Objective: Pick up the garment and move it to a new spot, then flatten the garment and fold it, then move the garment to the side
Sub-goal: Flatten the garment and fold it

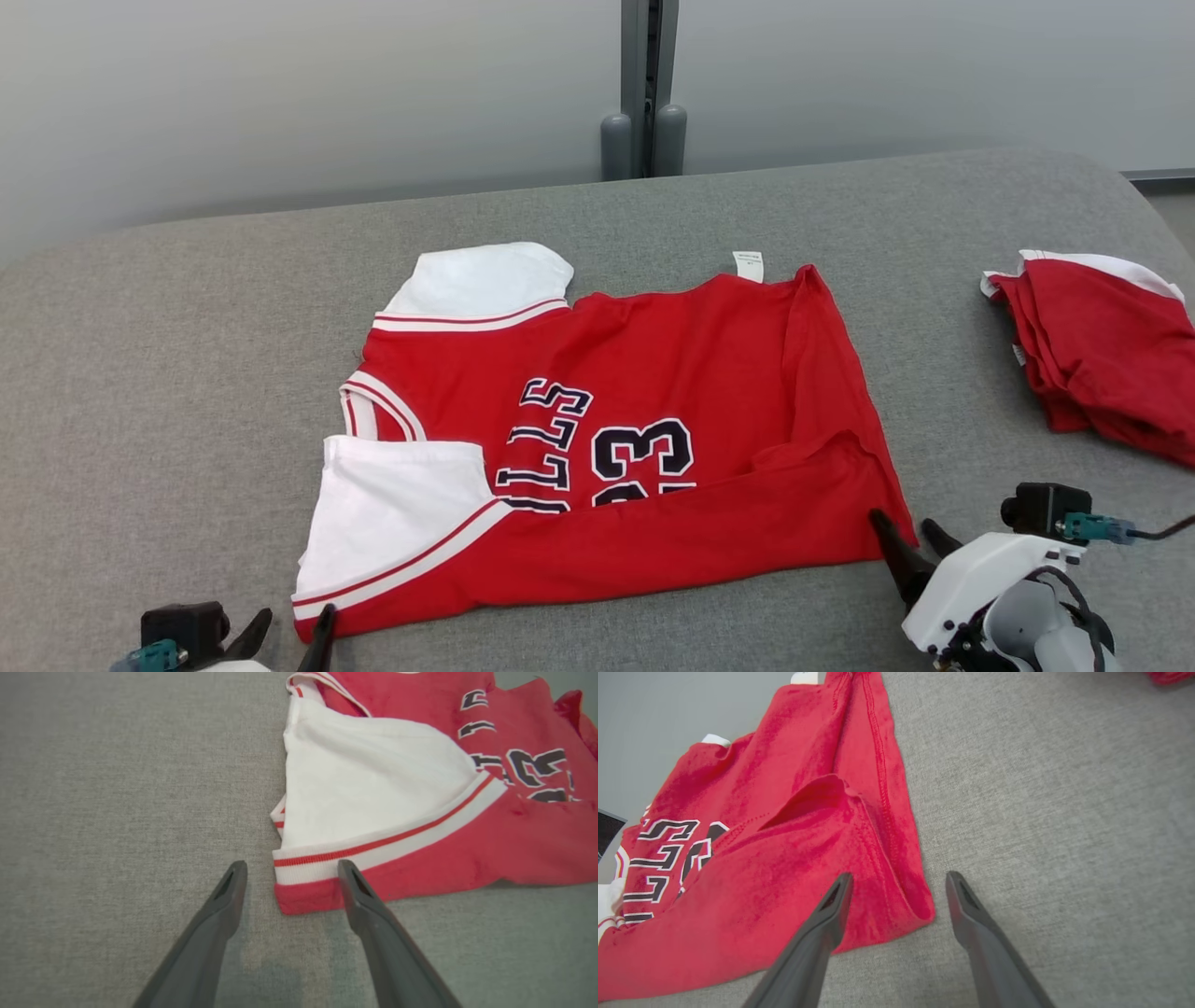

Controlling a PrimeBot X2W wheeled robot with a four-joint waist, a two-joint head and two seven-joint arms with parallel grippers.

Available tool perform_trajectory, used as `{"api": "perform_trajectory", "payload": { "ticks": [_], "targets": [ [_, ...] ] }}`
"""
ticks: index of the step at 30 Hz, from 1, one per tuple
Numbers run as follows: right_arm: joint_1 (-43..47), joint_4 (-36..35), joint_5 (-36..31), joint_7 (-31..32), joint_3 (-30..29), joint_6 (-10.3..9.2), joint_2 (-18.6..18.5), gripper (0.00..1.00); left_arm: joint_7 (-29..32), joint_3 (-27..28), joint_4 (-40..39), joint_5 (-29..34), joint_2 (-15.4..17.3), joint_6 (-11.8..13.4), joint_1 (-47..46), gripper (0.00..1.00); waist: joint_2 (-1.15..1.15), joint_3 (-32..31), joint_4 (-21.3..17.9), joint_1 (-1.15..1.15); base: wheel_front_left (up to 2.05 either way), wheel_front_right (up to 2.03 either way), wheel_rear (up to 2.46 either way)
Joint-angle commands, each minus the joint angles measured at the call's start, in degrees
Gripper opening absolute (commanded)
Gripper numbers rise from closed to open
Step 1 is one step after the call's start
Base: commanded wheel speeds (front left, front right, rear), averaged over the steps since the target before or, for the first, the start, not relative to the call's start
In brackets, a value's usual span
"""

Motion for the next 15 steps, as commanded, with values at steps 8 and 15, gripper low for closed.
{"api": "perform_trajectory", "payload": {
  "ticks": [8,15],
  "targets": [
    [-2.8,3.9,2.4,3.1,5.0,0.01,-0.1,1.0,6.8,-2.8,5.8,-1.4,-1.1,-4.5,-4.4,1.0,0.0,0.2,-0.1,0.0,0.0,0.0,0.0],
    [-3.8,5.4,4.1,2.8,7.5,0.01,-0.5,0.0,7.3,-3.0,8.8,-2.4,-2.7,-7.0,-5.8,0.0,0.0,0.1,0.0,0.0,0.0,0.0,0.0]
  ]
}}
